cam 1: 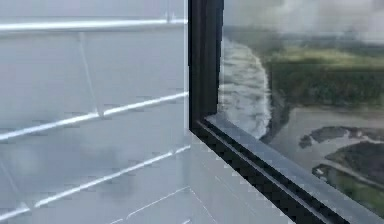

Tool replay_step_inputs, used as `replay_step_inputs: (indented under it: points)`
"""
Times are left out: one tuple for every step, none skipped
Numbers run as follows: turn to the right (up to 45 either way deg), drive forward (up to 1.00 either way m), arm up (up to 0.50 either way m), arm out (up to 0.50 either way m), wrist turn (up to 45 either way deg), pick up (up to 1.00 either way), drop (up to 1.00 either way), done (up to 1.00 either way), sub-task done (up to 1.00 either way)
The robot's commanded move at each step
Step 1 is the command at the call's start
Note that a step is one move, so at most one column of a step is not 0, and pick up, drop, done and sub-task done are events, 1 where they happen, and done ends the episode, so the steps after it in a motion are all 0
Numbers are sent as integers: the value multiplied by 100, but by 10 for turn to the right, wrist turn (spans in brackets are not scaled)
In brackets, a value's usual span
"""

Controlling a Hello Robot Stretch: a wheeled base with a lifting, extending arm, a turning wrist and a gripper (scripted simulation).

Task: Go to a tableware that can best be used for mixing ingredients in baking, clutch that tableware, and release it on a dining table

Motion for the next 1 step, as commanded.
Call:
replay_step_inputs:
  points:
    - [-450,0,0,0,0,0,0,0,0]
